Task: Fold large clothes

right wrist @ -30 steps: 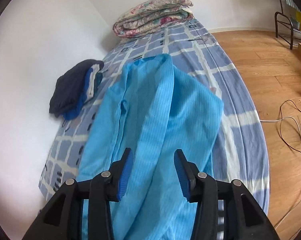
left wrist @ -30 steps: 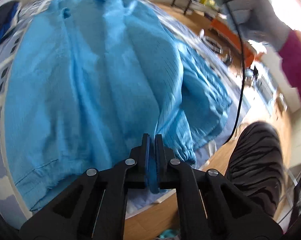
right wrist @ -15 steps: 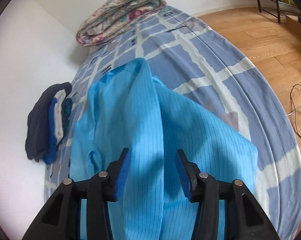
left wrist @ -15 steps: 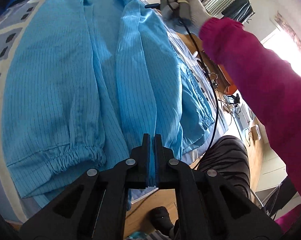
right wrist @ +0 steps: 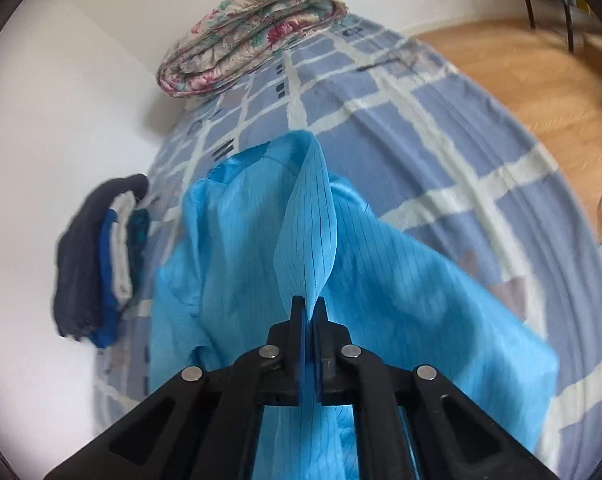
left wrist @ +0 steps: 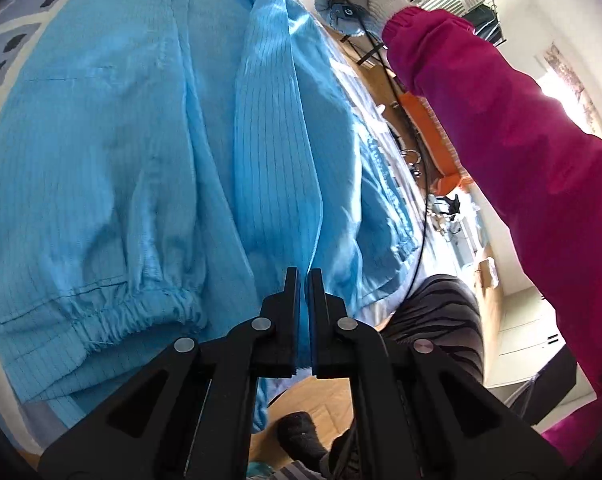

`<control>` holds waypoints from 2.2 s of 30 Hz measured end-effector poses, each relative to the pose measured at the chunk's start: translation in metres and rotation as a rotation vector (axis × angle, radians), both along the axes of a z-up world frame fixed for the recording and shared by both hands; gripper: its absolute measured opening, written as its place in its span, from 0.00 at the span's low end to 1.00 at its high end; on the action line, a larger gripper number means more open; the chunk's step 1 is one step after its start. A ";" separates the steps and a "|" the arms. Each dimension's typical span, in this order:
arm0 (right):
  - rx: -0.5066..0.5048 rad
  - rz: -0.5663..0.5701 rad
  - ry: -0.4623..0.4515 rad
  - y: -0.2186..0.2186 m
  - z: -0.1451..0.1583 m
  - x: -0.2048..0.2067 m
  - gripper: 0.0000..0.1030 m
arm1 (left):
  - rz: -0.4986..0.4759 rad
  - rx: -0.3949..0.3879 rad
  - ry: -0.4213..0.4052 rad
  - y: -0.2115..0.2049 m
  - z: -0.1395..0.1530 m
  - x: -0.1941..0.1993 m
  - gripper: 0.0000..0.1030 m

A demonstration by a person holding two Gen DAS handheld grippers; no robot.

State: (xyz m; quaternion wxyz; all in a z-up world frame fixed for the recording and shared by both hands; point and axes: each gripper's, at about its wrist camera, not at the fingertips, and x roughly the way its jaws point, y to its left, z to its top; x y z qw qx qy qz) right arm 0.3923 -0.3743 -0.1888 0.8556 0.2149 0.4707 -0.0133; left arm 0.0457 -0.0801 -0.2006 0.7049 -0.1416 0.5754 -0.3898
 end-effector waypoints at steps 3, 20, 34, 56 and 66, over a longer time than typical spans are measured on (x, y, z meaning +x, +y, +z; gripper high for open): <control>-0.348 0.070 -0.017 0.044 0.024 0.013 0.00 | -0.008 -0.025 0.009 -0.003 0.001 -0.001 0.02; -0.124 0.272 0.038 0.119 -0.025 0.041 0.31 | 0.068 -0.024 0.037 0.014 -0.001 0.003 0.02; -0.031 0.298 0.135 0.069 -0.033 -0.045 0.39 | -0.001 0.121 -0.098 -0.040 0.004 -0.010 0.52; -0.014 0.369 0.075 0.083 0.022 -0.142 0.37 | 0.104 0.008 -0.001 0.015 0.005 -0.012 0.15; 0.077 0.208 0.097 -0.013 0.021 -0.299 0.51 | 0.198 -0.069 0.099 0.033 0.008 0.002 0.54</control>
